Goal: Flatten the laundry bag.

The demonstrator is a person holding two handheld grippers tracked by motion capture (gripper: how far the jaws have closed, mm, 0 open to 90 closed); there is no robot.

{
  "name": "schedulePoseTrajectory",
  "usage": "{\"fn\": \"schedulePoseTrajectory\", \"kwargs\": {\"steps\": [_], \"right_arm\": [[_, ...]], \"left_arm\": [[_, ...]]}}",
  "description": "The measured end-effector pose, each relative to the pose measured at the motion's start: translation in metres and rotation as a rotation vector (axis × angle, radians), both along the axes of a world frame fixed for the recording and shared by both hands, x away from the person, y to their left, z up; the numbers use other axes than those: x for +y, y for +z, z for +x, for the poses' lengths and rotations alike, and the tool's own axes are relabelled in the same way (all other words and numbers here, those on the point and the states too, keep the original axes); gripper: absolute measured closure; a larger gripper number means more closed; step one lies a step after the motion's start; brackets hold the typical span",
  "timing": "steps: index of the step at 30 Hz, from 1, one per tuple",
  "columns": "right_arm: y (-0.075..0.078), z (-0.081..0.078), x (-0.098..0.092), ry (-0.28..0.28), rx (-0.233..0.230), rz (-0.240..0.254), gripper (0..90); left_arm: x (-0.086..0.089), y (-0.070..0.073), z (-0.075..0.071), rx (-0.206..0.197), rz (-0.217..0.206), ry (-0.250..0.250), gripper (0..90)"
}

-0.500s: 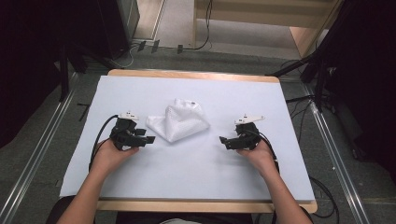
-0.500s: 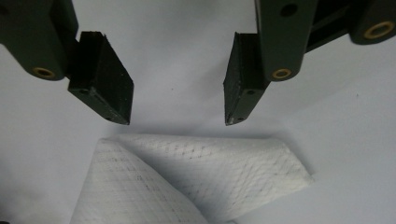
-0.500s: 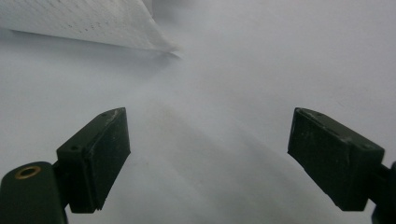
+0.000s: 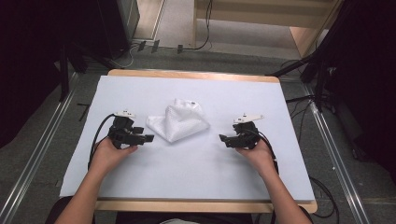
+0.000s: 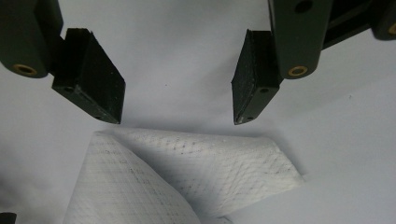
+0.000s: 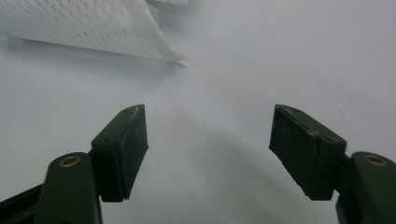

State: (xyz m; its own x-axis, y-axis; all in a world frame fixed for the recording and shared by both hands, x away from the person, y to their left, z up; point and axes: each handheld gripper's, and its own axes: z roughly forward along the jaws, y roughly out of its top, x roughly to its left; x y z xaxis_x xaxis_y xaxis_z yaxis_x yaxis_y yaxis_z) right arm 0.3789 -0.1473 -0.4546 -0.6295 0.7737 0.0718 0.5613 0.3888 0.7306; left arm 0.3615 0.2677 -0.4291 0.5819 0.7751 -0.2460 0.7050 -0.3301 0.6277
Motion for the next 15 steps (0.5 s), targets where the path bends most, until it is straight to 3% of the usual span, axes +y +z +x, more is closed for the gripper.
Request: {"fn": "schedulePoseTrajectory", "kwargs": {"steps": [15], "right_arm": [[0.011,0.005,0.007,0.048,0.044,0.044,44.3]], "left_arm": [[0.003,-0.001,0.001,0.005,0.012,0.009,38.3]]}}
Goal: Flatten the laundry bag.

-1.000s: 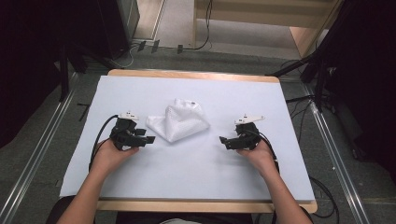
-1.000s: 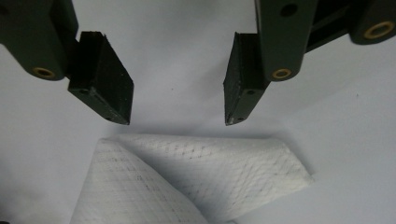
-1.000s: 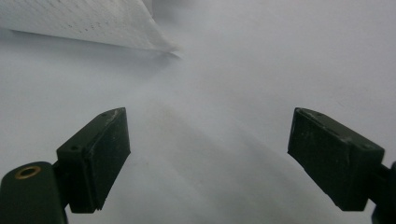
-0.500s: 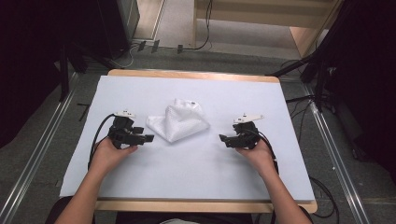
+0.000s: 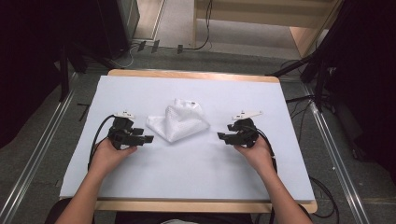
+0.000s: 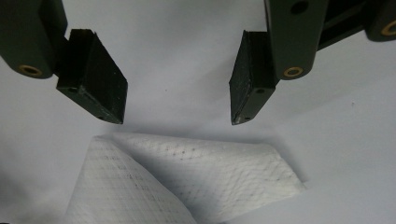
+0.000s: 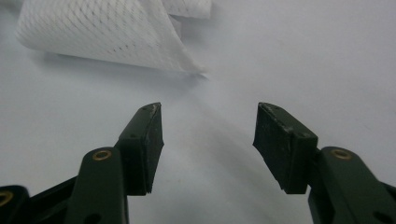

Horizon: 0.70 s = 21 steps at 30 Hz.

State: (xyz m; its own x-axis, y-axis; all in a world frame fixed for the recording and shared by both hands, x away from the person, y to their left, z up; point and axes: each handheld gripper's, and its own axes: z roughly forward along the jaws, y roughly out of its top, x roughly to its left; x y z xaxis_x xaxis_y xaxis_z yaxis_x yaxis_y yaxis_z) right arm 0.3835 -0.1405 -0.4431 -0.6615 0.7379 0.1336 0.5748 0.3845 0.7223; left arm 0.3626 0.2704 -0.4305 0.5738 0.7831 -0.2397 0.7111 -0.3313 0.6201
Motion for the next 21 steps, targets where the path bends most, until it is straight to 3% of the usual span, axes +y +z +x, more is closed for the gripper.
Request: {"fn": "schedulePoseTrajectory", "kwargs": {"steps": [8,10,12,17,19,21], "right_arm": [[0.006,0.003,0.007,0.016,0.018,0.008,47.2],[0.007,0.004,0.008,0.016,0.026,0.009,47.8],[0.010,0.005,0.010,0.024,0.025,0.014,48.5],[0.018,0.008,0.015,0.041,0.026,0.024,48.9],[0.022,0.008,0.017,0.046,0.022,0.024,48.9],[0.026,0.010,0.019,0.052,0.021,0.028,48.7]], "left_arm": [[0.011,0.001,0.019,-0.014,0.019,0.033,41.0],[0.012,0.002,0.023,-0.001,0.022,0.030,42.3],[0.011,0.002,0.031,0.008,0.052,0.018,42.0],[0.006,0.002,0.049,0.037,0.046,0.029,41.8],[0.005,0.001,0.054,0.028,0.060,0.030,41.7],[0.005,0.000,0.059,0.014,0.036,0.039,41.7]]}}
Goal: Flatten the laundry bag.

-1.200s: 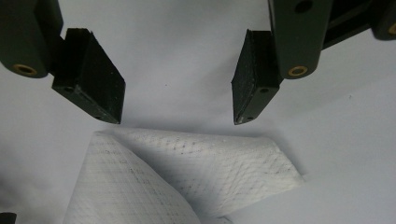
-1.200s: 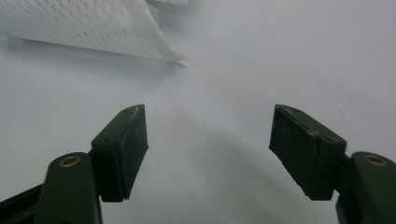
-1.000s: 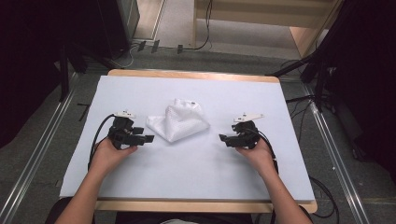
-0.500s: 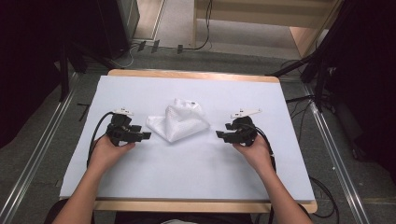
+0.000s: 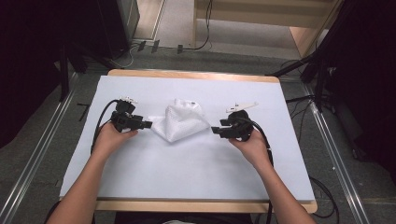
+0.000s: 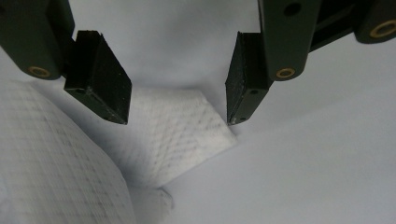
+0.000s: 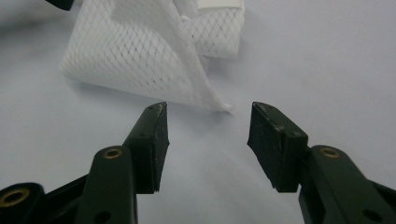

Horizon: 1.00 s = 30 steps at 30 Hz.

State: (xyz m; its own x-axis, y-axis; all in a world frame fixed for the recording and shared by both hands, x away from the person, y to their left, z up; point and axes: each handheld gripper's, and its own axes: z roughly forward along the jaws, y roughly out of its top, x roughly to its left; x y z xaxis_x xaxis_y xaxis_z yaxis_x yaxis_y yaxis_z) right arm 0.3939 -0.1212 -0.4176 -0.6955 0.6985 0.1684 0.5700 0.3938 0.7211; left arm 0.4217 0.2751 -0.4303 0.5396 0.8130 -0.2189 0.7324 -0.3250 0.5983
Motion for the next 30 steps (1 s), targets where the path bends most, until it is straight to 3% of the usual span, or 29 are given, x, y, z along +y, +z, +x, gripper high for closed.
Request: {"fn": "schedulePoseTrajectory", "kwargs": {"steps": [2,5,8,11,15,19,24,27,30], "right_arm": [[0.003,0.003,0.003,0.007,-0.004,0.000,48.1],[0.007,0.008,0.009,0.014,-0.004,0.005,47.3],[0.012,0.013,0.019,0.030,-0.011,0.004,45.9],[0.015,0.016,0.029,0.044,-0.015,0.007,43.7],[0.018,0.023,0.043,0.057,-0.027,0.001,39.3],[0.018,0.032,0.055,0.062,-0.028,0.000,37.5],[0.016,0.041,0.071,0.066,-0.029,-0.010,39.8],[0.016,0.046,0.080,0.073,-0.022,-0.011,42.8],[0.018,0.049,0.089,0.084,-0.020,-0.002,47.2]], "left_arm": [[-0.001,-0.003,0.003,0.001,-0.025,0.012,41.2],[-0.003,-0.010,0.008,0.005,0.014,0.003,41.1],[-0.007,-0.014,0.011,0.004,0.007,-0.004,41.0],[-0.011,-0.014,0.012,-0.011,0.037,-0.014,41.0],[-0.013,-0.019,0.013,-0.008,0.036,-0.014,41.5],[-0.015,-0.020,0.009,-0.056,0.101,-0.025,61.1],[-0.019,-0.020,0.006,-0.069,0.137,-0.044,77.2],[-0.017,-0.022,0.006,-0.040,0.078,-0.042,89.9],[-0.016,-0.022,0.006,-0.037,0.077,-0.038,90.0]]}}
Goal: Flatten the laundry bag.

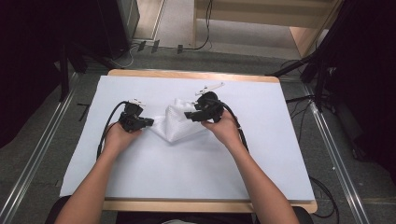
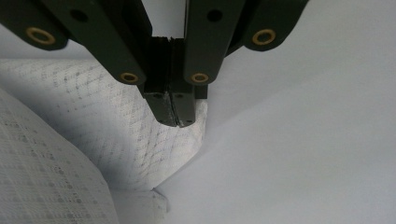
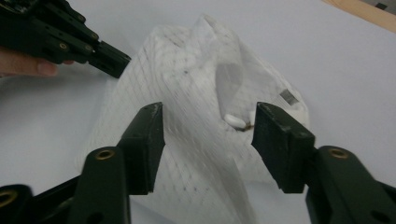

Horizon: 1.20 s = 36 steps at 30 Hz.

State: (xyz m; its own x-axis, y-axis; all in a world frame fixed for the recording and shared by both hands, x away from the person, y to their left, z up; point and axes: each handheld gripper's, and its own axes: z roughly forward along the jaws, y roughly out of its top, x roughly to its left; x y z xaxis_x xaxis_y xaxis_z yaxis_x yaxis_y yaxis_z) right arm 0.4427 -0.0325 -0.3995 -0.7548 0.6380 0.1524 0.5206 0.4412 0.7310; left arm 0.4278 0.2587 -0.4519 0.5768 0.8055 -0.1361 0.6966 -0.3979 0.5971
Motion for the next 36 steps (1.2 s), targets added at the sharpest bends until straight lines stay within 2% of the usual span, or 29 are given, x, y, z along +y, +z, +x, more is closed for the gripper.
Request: {"fn": "schedulePoseTrajectory", "kwargs": {"steps": [2,4,6,8,12,15,21,31,36], "right_arm": [[0.002,0.001,0.003,0.009,0.003,0.013,54.7],[0.003,0.001,0.005,0.028,0.002,0.021,71.0],[0.005,-0.002,0.005,0.044,0.002,0.030,83.8],[0.007,-0.004,0.001,0.061,0.010,0.042,89.3],[0.010,-0.013,-0.011,0.079,0.019,0.047,89.7],[0.009,-0.022,-0.020,0.088,0.026,0.049,89.6],[-0.003,-0.042,-0.035,0.098,0.049,0.037,89.6],[-0.021,-0.063,-0.042,0.105,0.091,0.028,89.2],[-0.029,-0.080,-0.044,0.116,0.104,0.008,88.9]], "left_arm": [[0.001,0.000,0.000,0.008,-0.012,0.008,90.0],[0.002,0.000,0.001,0.017,-0.026,0.018,90.0],[0.003,0.000,0.001,0.019,-0.022,0.030,90.0],[0.006,0.001,0.002,0.025,-0.028,0.052,90.0],[0.013,0.001,0.004,0.041,-0.049,0.079,90.0],[0.015,0.001,0.004,0.045,-0.047,0.086,90.0],[0.020,0.003,0.005,0.049,-0.044,0.102,90.0],[0.031,0.005,0.009,0.058,-0.079,0.134,90.0],[0.034,0.006,0.012,0.065,-0.096,0.140,90.0]]}}
